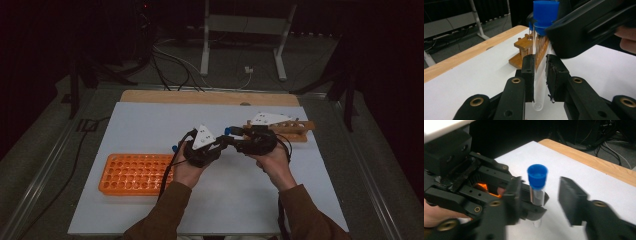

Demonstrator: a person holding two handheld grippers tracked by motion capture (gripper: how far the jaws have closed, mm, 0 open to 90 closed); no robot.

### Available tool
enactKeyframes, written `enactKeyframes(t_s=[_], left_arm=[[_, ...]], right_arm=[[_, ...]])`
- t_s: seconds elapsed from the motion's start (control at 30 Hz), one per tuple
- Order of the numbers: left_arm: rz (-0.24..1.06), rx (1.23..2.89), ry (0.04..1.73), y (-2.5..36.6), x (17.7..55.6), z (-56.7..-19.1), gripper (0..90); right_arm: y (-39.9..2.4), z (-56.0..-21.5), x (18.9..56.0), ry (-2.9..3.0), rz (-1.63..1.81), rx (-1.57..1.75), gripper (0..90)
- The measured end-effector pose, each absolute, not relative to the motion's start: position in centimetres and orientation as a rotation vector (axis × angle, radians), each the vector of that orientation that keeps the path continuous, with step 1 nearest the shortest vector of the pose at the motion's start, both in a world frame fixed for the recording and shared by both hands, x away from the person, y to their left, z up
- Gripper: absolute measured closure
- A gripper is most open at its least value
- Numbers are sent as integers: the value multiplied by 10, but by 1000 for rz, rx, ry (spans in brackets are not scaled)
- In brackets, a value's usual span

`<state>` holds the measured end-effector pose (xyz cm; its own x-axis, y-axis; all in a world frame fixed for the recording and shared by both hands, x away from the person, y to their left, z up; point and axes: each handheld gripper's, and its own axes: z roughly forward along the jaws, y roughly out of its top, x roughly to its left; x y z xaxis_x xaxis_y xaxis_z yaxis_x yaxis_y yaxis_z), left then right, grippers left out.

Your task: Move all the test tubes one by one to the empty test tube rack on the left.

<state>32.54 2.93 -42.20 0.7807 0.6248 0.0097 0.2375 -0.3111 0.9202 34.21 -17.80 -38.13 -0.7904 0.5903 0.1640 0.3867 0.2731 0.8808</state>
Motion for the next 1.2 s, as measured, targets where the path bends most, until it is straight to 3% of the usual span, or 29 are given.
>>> enactKeyframes(t_s=[0.03,0.07,0.1,0.27,0.57,1.2], left_arm=[[448,1889,660,30,326,-422,776],[450,1888,669,31,326,-422,776],[448,1881,676,32,326,-422,776],[451,1872,702,40,325,-420,776],[466,1848,746,62,320,-419,776],[494,1773,829,117,303,-422,775]], right_arm=[[-180,-381,342,2333,1543,919,441],[-184,-381,342,2311,1546,926,345],[-184,-381,342,2311,1546,926,345],[-195,-382,342,2250,1517,965,152],[-212,-399,347,2188,1356,1028,39],[-250,-424,338,2017,1346,1096,0]])
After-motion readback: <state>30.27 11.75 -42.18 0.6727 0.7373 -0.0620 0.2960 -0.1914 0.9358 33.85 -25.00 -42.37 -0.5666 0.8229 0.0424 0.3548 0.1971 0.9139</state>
